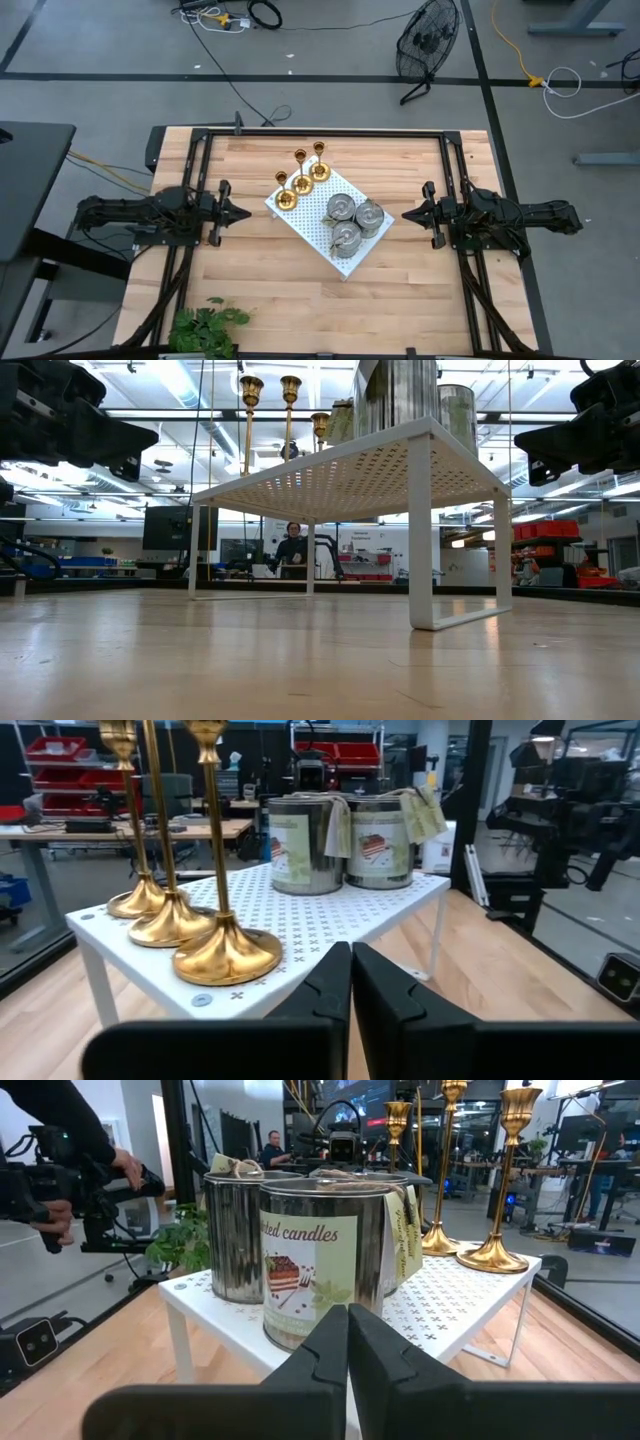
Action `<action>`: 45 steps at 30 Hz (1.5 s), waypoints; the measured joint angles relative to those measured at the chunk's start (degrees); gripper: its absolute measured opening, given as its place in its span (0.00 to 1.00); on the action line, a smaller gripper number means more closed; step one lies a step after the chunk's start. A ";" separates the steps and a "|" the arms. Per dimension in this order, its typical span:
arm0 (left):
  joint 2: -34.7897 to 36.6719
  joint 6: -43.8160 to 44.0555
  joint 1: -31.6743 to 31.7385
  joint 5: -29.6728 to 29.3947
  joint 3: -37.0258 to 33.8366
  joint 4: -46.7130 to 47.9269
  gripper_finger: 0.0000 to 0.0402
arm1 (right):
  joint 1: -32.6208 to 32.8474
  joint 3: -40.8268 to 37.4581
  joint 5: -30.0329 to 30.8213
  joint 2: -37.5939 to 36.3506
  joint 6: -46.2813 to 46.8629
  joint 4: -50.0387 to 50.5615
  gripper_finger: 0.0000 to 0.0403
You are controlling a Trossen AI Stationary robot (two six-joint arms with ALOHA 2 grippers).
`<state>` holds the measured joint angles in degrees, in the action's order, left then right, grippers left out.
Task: Pick & Place candle stick holders
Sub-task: Return to Home Position
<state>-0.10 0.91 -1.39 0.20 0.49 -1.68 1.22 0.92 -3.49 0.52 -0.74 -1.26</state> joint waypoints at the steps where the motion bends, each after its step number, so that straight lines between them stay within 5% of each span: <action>1: -0.02 -0.04 0.00 -0.18 0.00 0.03 0.05 | 0.01 -0.01 0.00 0.00 -0.01 0.00 0.04; 45: -0.26 -0.15 0.00 -0.58 -0.09 -0.56 0.06 | 0.00 -0.01 0.00 0.01 0.01 0.00 0.04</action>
<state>-0.36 0.75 -1.39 -0.38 0.40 -2.24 1.22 0.91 -3.48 0.53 -0.73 -1.26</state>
